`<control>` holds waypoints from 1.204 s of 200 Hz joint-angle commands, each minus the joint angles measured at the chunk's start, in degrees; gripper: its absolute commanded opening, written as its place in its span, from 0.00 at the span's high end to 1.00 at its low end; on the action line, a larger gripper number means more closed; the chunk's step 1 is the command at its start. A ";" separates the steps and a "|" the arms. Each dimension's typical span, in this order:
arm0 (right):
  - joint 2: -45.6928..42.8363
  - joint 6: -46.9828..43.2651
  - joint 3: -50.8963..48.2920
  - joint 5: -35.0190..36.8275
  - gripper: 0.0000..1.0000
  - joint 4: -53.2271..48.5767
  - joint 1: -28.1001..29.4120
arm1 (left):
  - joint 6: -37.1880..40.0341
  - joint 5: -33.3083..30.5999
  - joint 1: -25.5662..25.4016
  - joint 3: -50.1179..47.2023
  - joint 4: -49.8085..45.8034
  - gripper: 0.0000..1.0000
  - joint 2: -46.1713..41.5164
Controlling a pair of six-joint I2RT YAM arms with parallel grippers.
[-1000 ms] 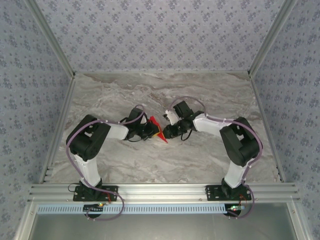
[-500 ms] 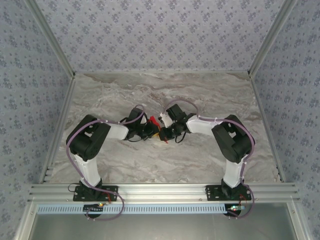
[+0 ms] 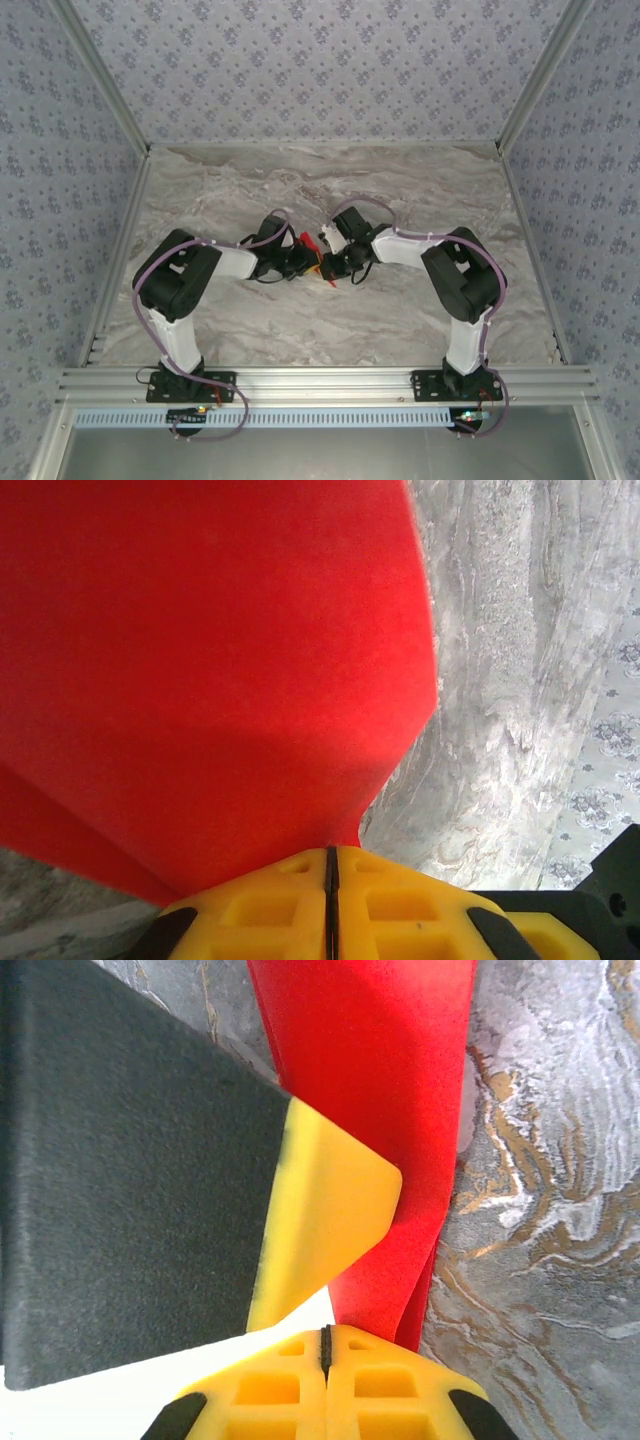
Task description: Fold a paper plane with a square sheet of paper (pick it up from the middle)
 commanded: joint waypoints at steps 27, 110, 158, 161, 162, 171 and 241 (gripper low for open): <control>1.92 -1.05 1.08 2.27 1.00 -3.75 -0.93 | 1.45 -5.72 0.12 -0.54 -5.67 0.90 4.53; 3.71 -1.19 0.31 2.58 1.00 -4.50 -1.82 | 2.28 -5.36 0.23 -0.21 -6.04 0.90 4.05; 4.15 -0.93 -1.02 1.59 1.00 -4.23 -2.34 | 7.57 -2.98 0.15 1.77 -4.10 0.88 -2.17; 4.20 -0.97 -1.02 1.47 1.00 -4.22 -2.35 | 7.92 -3.06 0.21 1.83 -4.07 0.88 -2.88; 4.20 -0.95 -1.07 1.45 1.00 -4.18 -2.39 | 8.07 -3.07 0.22 1.79 -4.03 0.88 -3.10; 4.18 -0.84 -1.18 1.38 1.00 -4.16 -2.34 | 9.09 -3.71 0.12 1.53 -4.30 0.87 -5.17; 4.46 0.03 -1.68 0.14 1.00 -3.44 -2.61 | 9.99 -5.78 -3.10 0.69 -5.24 0.89 -5.12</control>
